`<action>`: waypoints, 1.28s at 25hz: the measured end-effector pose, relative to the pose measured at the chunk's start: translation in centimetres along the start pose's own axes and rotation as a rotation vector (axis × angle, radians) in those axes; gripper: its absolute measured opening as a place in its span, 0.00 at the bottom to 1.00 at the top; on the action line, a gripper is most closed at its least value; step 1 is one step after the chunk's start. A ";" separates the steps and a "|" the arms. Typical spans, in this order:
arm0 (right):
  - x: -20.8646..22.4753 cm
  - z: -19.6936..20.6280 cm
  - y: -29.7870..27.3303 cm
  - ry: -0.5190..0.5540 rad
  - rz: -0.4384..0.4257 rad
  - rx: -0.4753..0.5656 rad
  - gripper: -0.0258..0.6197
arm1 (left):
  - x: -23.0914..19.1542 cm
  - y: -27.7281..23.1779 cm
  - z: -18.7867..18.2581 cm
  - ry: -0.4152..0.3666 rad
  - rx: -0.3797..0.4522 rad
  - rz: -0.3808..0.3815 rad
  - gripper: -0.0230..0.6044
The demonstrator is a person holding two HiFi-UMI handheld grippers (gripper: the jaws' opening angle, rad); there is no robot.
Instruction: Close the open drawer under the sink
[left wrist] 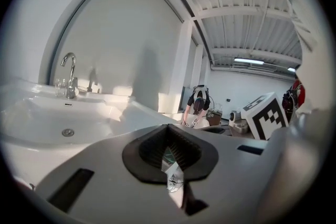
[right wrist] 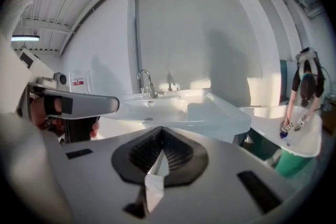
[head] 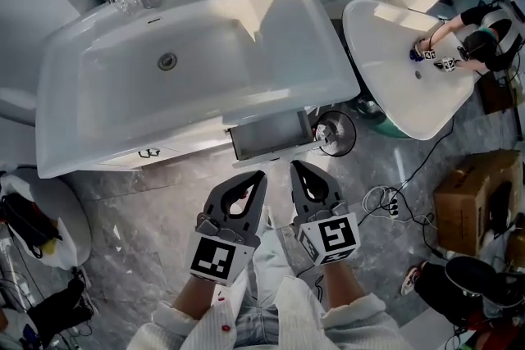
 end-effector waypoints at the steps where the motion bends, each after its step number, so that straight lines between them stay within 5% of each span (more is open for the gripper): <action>1: 0.2 1.0 -0.2 -0.005 0.003 -0.005 0.05 | 0.0 -0.2 0.9 0.005 -0.007 -0.006 0.06; 14: 1.5 10.8 -3.9 -0.019 0.040 -0.078 0.05 | -1.2 -2.0 10.4 0.056 -0.096 -0.021 0.06; 32: 2.1 18.5 -8.0 -0.050 0.038 -0.180 0.05 | -3.0 -3.8 17.0 0.067 -0.160 -0.041 0.06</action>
Point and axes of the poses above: the fingertips, and each gripper's own axes: y backward along the fingers, x to its right, z out of its underside, the point moved 1 cm from there along y, backward along the fingers, and after that the axes turned 1 degree about -x, right-handed, at the moved point
